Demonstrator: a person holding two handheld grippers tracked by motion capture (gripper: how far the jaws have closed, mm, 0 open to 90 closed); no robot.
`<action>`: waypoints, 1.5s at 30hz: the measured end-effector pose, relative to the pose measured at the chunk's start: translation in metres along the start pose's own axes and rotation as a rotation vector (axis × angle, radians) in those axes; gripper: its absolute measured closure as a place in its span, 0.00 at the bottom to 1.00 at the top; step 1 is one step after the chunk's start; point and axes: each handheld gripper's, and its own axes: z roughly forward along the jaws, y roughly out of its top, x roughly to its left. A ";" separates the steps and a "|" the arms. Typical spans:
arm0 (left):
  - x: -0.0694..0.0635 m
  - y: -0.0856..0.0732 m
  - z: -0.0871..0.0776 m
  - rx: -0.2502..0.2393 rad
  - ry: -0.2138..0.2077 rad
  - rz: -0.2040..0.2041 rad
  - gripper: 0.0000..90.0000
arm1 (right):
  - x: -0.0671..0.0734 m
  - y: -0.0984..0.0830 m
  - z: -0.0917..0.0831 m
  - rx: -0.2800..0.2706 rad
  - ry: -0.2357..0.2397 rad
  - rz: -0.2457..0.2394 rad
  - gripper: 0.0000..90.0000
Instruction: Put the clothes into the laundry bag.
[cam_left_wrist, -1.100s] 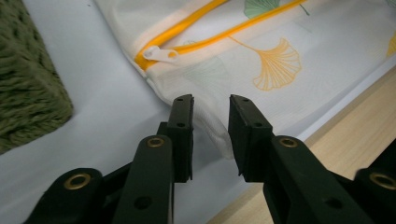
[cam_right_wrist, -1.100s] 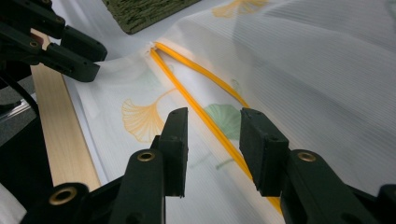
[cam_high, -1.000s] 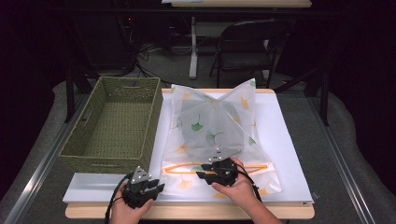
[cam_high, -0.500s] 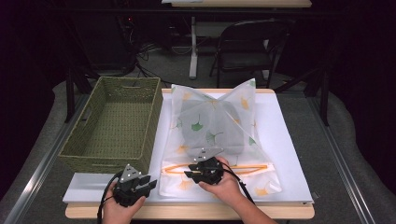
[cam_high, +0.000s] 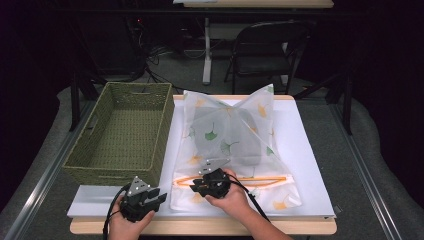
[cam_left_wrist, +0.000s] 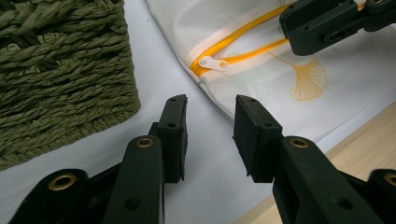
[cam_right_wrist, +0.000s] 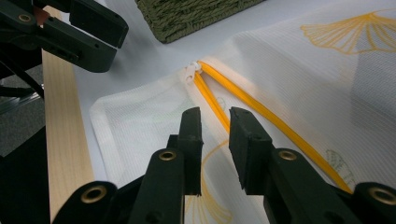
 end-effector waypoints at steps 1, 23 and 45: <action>0.000 0.000 0.000 0.001 -0.002 -0.001 0.72 | 0.000 0.001 0.001 -0.003 0.003 -0.008 0.83; 0.001 0.000 0.001 -0.007 0.003 -0.007 0.72 | 0.012 0.011 0.023 -0.002 -0.004 -0.052 0.76; -0.002 -0.002 0.006 0.007 -0.016 -0.014 0.72 | 0.020 0.018 0.049 0.049 -0.035 -0.127 0.90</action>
